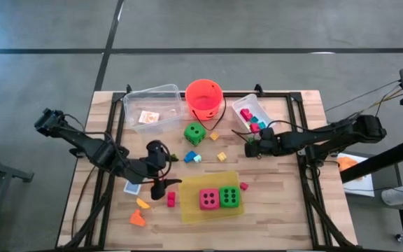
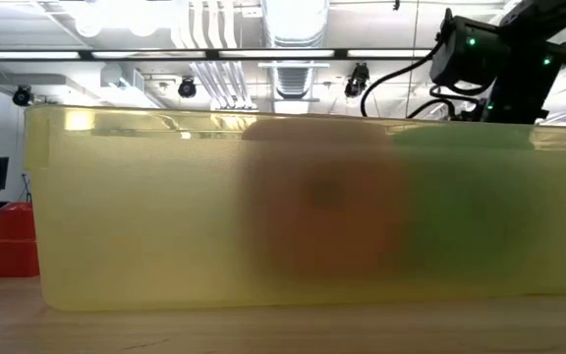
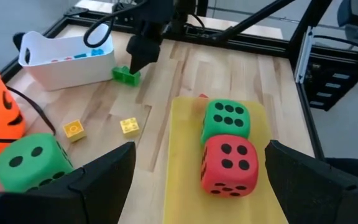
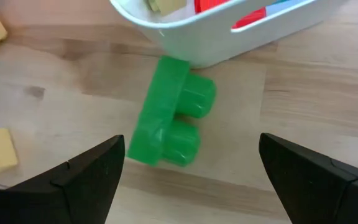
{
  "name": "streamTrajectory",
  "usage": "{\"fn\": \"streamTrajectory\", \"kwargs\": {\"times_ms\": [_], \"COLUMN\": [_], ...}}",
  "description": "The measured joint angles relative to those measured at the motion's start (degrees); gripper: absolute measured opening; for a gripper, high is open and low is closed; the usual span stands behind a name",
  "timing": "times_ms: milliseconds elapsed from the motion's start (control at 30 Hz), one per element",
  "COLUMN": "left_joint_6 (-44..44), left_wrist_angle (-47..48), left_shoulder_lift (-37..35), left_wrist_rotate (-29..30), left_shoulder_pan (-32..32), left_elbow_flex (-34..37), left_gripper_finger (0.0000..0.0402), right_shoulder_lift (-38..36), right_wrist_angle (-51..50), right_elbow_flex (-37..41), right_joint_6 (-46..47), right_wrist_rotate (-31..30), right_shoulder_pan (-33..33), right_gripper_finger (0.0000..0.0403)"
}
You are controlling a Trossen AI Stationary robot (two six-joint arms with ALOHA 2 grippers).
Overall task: Pick & Place Toys
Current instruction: Put the green game piece into the white bin
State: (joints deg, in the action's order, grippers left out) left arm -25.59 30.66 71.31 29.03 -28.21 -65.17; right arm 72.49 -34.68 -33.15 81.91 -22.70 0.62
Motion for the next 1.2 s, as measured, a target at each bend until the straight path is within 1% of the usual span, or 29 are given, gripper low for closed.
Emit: {"fn": "streamTrajectory", "kwargs": {"times_ms": [167,300,367,433,567,733,833,967,1100,1200], "left_joint_6": [0.8,7.3,8.4,8.9,7.5,4.3,4.2,3.7,3.2,3.2], "left_wrist_angle": [-1.4,-10.2,-13.9,-15.7,-16.2,-17.4,-18.5,-18.9,-18.9,-18.9], "left_shoulder_lift": [-0.1,-2.0,-4.1,-6.9,-13.0,-19.8,-22.6,-24.1,-24.1,-24.1], "left_wrist_rotate": [1.5,1.4,0.8,-0.4,-2.9,-4.2,-7.0,-9.6,-9.8,-9.8], "left_shoulder_pan": [-0.1,-0.6,-0.7,-0.7,-0.7,-0.7,-0.7,-0.8,-0.8,-0.8], "left_elbow_flex": [0.6,6.0,8.7,10.9,14.9,19.5,21.2,21.6,21.6,21.6], "left_gripper_finger": [0.0345,0.0345,0.0345,0.0345,0.0345,0.0345,0.0345,0.0345,0.0345,0.0345], "right_shoulder_lift": [0.0,0.0,0.0,0.0,0.0,0.0,0.0,0.0,0.2,2.1], "right_wrist_angle": [2.0,3.0,3.2,3.5,3.5,3.6,3.6,3.6,4.0,4.4], "right_elbow_flex": [-0.1,-0.1,-0.1,-0.1,-0.1,-0.1,-0.1,-0.2,-0.2,-0.2], "right_joint_6": [-0.6,-0.7,-0.7,-0.7,-0.6,-0.4,-0.6,-1.3,-0.7,-0.6], "right_wrist_rotate": [-0.4,-1.2,-1.4,-1.5,-1.5,-1.5,-1.4,-1.0,-0.4,0.5], "right_shoulder_pan": [0.0,0.0,0.0,-0.1,-0.1,-0.7,-1.2,-2.4,-2.4,-2.4], "right_gripper_finger": [0.0365,0.0365,0.0365,0.0365,0.0365,0.0365,0.0365,0.0365,0.0365,0.0365]}}
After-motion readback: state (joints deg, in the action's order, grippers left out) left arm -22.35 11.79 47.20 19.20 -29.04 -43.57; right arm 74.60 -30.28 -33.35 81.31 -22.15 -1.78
